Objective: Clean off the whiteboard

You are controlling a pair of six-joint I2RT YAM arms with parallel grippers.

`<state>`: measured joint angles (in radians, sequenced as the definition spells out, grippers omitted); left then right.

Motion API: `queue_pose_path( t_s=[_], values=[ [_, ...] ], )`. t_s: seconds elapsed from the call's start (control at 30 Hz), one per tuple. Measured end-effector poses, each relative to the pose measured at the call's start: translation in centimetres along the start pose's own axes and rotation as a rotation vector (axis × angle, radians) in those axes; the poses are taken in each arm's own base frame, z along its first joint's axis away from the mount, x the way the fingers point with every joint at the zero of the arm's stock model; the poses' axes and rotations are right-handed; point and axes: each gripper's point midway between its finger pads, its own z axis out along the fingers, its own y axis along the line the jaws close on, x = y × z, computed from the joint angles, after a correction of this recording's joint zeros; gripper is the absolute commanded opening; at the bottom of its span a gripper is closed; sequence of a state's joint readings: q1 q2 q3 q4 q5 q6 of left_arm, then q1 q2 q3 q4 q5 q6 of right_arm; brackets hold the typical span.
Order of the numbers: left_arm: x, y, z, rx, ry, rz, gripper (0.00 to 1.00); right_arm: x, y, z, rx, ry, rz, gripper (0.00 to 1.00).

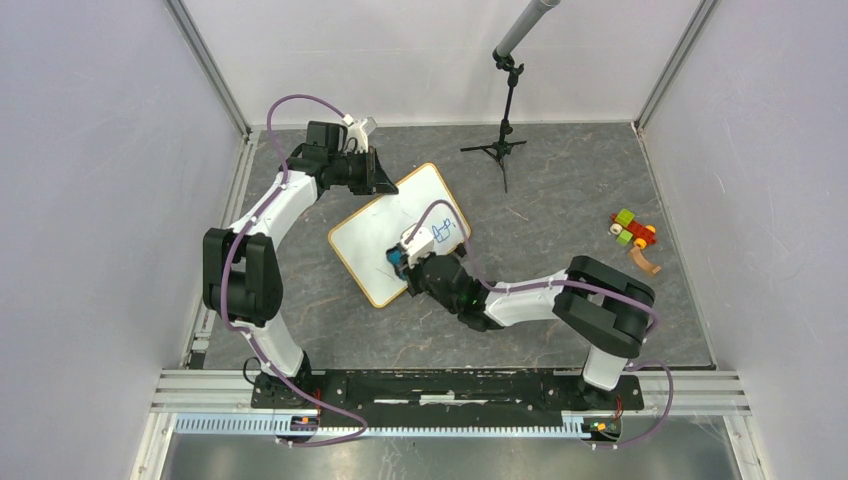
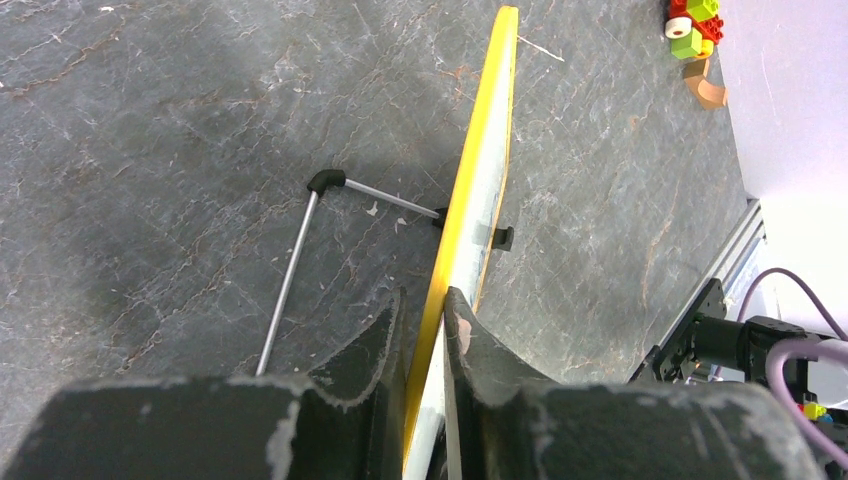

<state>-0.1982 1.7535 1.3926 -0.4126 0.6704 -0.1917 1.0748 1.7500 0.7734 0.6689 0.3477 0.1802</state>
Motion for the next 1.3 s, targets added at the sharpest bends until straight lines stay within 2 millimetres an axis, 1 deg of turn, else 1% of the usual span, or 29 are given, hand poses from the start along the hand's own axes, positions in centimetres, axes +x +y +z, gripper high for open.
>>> queue_pose_path(
  t_s=[0.03, 0.1, 0.17, 0.23, 0.33, 0.4, 0.47, 0.57, 0.6, 0.67, 0.7, 0.8, 0.87, 0.9, 0.93, 0.97, 1.0, 1.07, 1.13, 1.17, 1.23, 1.3],
  values=[
    [0.0, 0.0, 0.0, 0.000, 0.000, 0.000, 0.02, -0.2, 1.3, 0.0, -0.033, -0.009, -0.018, 0.22],
    [0.0, 0.0, 0.0, 0.000, 0.000, 0.000, 0.02, -0.3, 2.7, -0.1, -0.072, -0.021, -0.032, 0.22],
    [0.0, 0.0, 0.0, 0.000, 0.001, 0.000, 0.02, -0.4, 3.2, -0.2, -0.090, -0.033, -0.029, 0.22],
    [0.0, 0.0, 0.0, 0.001, 0.000, 0.000, 0.02, -0.3, 2.8, -0.3, -0.087, -0.042, -0.006, 0.22],
    [-0.1, 0.0, 0.0, 0.001, -0.001, 0.001, 0.02, 0.3, 0.9, -0.3, -0.062, -0.051, 0.049, 0.22],
    [-0.1, 0.0, 0.0, 0.001, -0.003, 0.003, 0.02, 0.8, -0.7, -0.4, -0.032, -0.046, 0.079, 0.22],
    [-0.1, 0.0, 0.0, 0.001, -0.003, 0.003, 0.02, 0.9, -2.3, -0.5, -0.001, -0.045, 0.105, 0.22],
    [-0.1, -0.1, 0.0, 0.002, -0.003, 0.003, 0.02, 0.9, -5.2, -0.8, 0.071, -0.045, 0.140, 0.22],
    [-0.1, -0.1, 0.0, 0.003, -0.002, 0.003, 0.02, 0.9, -5.9, -0.8, 0.091, -0.041, 0.143, 0.22],
    [-0.1, -0.1, 0.0, 0.003, -0.002, 0.003, 0.02, 0.9, -6.7, -0.9, 0.113, -0.035, 0.145, 0.22],
    [-0.1, -0.1, 0.0, 0.003, -0.002, 0.003, 0.02, 0.9, -6.6, -0.8, 0.113, -0.031, 0.143, 0.22],
    [0.0, -0.1, 0.0, 0.002, -0.001, 0.002, 0.02, 0.8, -5.6, -0.6, 0.110, -0.018, 0.114, 0.22],
    [-0.1, 0.0, 0.0, -0.003, -0.001, 0.006, 0.02, 0.3, -4.3, 0.0, 0.107, -0.012, 0.069, 0.22],
    [-0.1, 0.1, 0.0, -0.007, -0.001, 0.008, 0.02, -0.1, -3.4, 0.3, 0.102, -0.011, 0.040, 0.22],
    [0.0, 0.2, 0.0, -0.008, 0.000, 0.010, 0.02, -0.9, -2.6, 0.8, 0.097, -0.017, 0.007, 0.22],
    [0.0, 0.2, 0.0, -0.008, 0.000, 0.013, 0.02, -1.2, -1.4, 0.8, 0.073, -0.021, -0.005, 0.22],
    [0.0, 0.2, 0.0, -0.008, 0.001, 0.013, 0.02, -2.0, 0.3, 1.1, 0.038, -0.031, -0.030, 0.22],
    [0.0, 0.2, 0.0, -0.007, 0.002, 0.012, 0.02, -3.4, 2.7, 1.7, -0.014, -0.052, -0.052, 0.22],
    [0.1, 0.1, 0.0, -0.006, 0.004, 0.011, 0.02, -4.4, 4.3, 2.0, -0.052, -0.070, -0.064, 0.21],
    [0.1, 0.1, -0.1, -0.007, 0.004, 0.011, 0.02, -4.5, 4.4, 2.0, -0.057, -0.070, -0.064, 0.21],
    [0.0, 0.1, -0.1, -0.007, 0.004, 0.012, 0.02, -4.5, 3.8, 2.3, -0.060, -0.063, -0.048, 0.22],
    [-0.1, 0.1, 0.0, -0.008, 0.001, 0.016, 0.02, -4.3, 2.3, 2.5, -0.052, -0.059, -0.002, 0.21]
  ],
)
